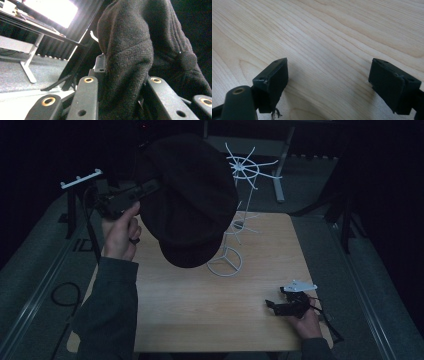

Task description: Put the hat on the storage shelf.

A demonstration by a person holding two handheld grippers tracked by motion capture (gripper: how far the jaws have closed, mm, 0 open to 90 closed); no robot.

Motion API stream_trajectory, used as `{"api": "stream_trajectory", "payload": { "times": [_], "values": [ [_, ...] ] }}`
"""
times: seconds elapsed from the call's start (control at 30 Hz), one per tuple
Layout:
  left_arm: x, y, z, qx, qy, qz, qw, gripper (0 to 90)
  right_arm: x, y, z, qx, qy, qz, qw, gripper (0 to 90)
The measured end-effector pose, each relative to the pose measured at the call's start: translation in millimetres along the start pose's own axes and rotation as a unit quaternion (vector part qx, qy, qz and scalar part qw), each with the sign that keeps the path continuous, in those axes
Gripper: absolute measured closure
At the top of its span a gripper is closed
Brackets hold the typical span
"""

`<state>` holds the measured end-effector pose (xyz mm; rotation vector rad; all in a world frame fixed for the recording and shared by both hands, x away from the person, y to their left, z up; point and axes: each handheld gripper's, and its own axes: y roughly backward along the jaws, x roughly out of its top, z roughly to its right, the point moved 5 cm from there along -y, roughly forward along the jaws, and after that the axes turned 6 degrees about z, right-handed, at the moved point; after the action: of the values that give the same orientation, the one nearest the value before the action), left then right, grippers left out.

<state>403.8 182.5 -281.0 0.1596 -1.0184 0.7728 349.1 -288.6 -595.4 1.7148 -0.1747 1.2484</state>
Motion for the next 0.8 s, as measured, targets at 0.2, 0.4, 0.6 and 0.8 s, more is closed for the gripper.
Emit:
{"api": "stream_trajectory", "payload": {
  "times": [0.2, 0.4, 0.6, 0.8],
  "values": [
    [0.3, -12.3, 0.1, 0.008, 0.011, 0.0, 0.9999, 74.0, 0.0, 0.0, -0.1, 0.0, 0.0, 0.0, 1.0, 15.9],
    [0.0, -22.9, -4.2, 0.037, 0.027, 0.01, 0.9989, 73.5, 0.0, 0.0, 0.0, 0.0, 0.0, 0.0, 1.0, 15.9],
    [-10.4, -32.8, -9.9, 0.063, 0.026, -0.004, 0.9976, 73.1, -0.1, 0.1, 0.0, 0.0, 0.0, -0.001, 1.0, 15.9],
    [-22.8, -41.0, -19.6, 0.092, 0.023, -0.026, 0.9952, 72.2, -0.1, 0.1, 0.0, 0.0, 0.0, -0.001, 1.0, 15.9]
  ]
}}
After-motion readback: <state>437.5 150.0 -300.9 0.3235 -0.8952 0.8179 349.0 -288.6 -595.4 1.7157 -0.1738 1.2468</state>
